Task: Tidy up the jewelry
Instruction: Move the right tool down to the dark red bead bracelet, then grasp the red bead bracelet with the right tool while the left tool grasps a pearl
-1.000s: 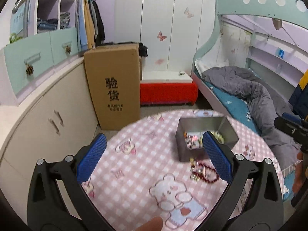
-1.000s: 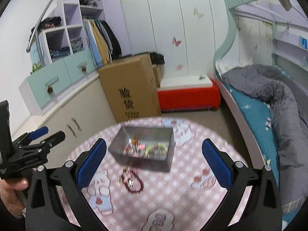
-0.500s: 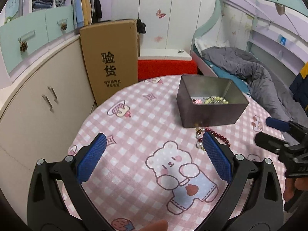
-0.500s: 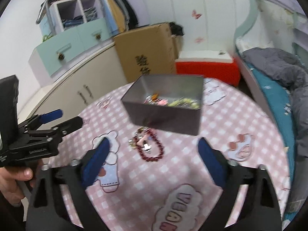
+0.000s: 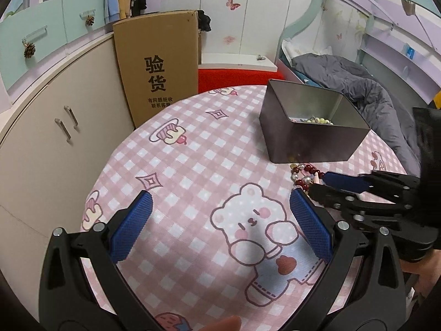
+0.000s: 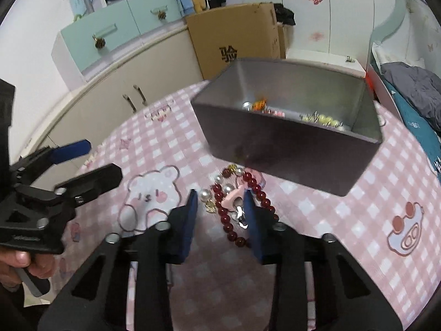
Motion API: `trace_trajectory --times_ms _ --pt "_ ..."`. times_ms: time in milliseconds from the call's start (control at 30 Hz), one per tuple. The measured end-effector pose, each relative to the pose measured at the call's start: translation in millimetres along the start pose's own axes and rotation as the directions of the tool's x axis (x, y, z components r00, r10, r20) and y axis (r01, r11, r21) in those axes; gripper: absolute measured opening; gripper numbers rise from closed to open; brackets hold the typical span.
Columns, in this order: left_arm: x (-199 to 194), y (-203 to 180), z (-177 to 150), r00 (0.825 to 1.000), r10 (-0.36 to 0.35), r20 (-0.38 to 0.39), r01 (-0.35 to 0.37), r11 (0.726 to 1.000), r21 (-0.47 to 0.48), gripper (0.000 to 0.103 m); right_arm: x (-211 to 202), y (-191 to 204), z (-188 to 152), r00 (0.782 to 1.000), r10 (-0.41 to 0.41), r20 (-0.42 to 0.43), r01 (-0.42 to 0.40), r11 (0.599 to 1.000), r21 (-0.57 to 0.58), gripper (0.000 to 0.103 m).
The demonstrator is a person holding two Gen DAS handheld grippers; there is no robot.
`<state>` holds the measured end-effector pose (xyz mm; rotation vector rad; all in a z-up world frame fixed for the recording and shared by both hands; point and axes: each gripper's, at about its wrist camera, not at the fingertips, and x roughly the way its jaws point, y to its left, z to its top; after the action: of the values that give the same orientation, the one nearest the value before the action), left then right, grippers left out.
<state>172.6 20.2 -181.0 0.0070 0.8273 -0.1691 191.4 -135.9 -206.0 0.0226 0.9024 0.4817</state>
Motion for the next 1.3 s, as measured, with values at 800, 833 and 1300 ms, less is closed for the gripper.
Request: trace_trajectory --times_ms 800,833,1300 --pt "34.4 -39.8 -6.5 0.997 -0.025 -0.079 0.034 0.994 0.106 0.097 -28.1 -38.7 -19.2 0.998 0.052 0.036 -0.057 0.988 0.143 0.011" --pt "35.0 -39.6 -7.3 0.996 -0.024 -0.081 0.033 0.994 0.107 0.097 -28.4 -37.1 -19.0 0.998 0.051 0.036 -0.055 0.989 0.134 0.011" --pt "52.1 -41.9 -2.6 0.995 -0.015 -0.094 0.027 0.991 0.135 0.097 -9.2 -15.7 -9.8 0.999 -0.051 -0.007 0.051 0.998 -0.024 0.013"
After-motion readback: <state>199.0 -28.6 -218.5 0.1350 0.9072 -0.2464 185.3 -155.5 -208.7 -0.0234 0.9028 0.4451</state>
